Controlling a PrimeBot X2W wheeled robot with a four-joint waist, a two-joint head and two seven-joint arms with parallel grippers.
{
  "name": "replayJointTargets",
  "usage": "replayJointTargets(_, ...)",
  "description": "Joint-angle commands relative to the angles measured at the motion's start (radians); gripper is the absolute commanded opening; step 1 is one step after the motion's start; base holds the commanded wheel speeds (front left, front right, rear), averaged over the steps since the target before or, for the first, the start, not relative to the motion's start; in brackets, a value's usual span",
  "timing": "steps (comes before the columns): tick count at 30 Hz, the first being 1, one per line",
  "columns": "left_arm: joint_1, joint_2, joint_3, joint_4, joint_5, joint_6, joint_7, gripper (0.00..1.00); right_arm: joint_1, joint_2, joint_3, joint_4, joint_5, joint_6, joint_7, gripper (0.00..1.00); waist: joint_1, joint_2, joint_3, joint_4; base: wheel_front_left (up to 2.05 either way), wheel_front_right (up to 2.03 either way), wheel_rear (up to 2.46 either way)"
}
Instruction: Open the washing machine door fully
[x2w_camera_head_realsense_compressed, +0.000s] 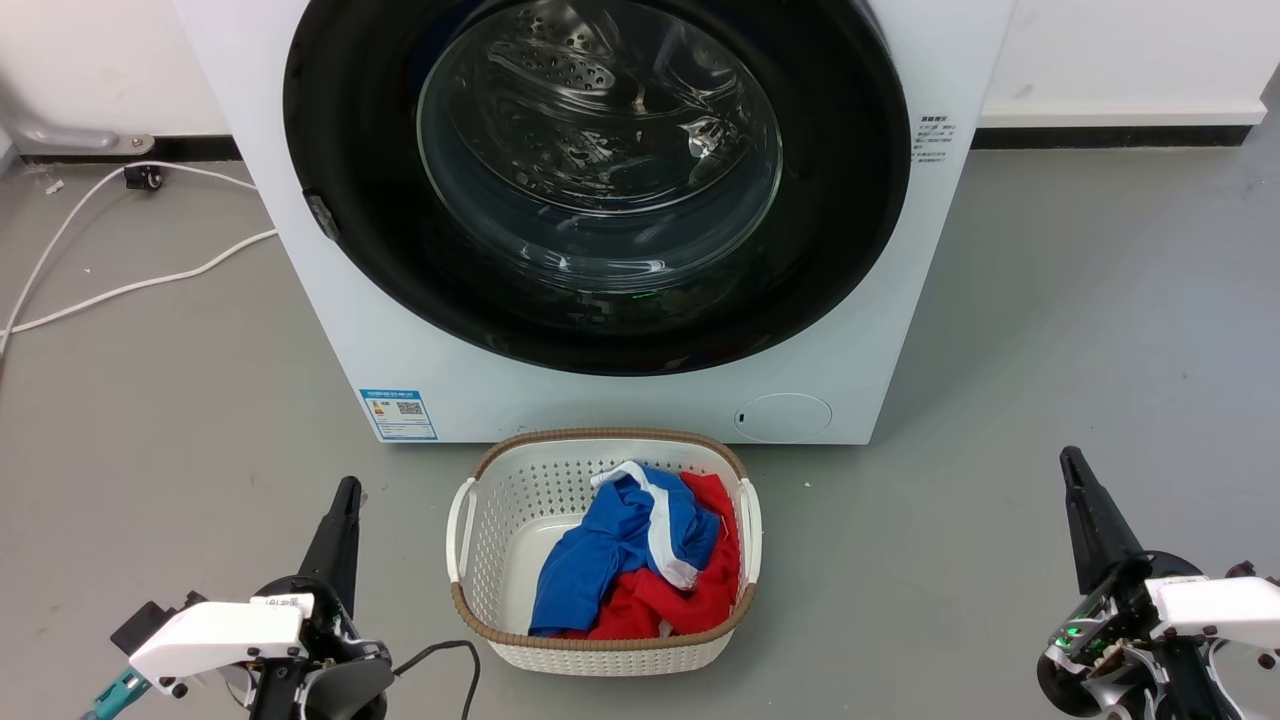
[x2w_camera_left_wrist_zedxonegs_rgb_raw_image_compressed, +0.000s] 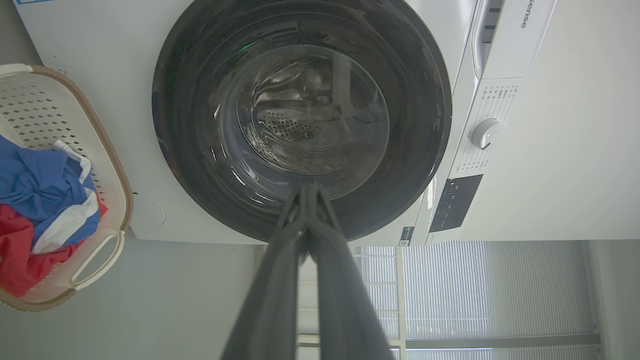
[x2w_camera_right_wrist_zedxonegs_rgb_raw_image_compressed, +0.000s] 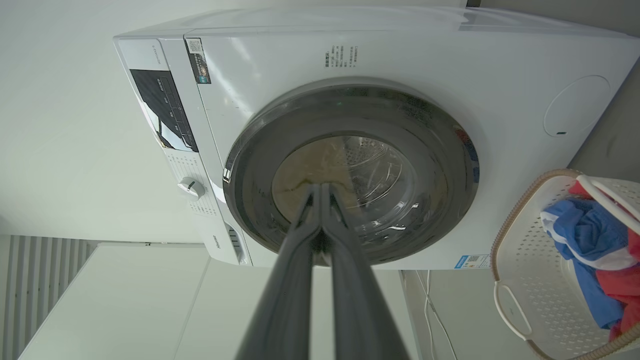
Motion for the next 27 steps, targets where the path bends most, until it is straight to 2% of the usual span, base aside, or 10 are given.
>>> replayJointTargets(1,-0.009,-0.001,0.003,0.001,0.004,-0.003,0.004,0.00,-0.010,0.003,-0.002,0.002,-0.006,0.003,0.005,0.00,0.0000,0.0000,0.000,0.000,0.00,0.00,0.00)
replayJointTargets(27,-0.009,-0.003,0.006,0.001,0.006,-0.003,0.005,0.00,-0.011,0.007,-0.006,0.002,-0.010,0.003,0.008,0.00,0.0000,0.0000,0.000,0.000,0.00,0.00,0.00)
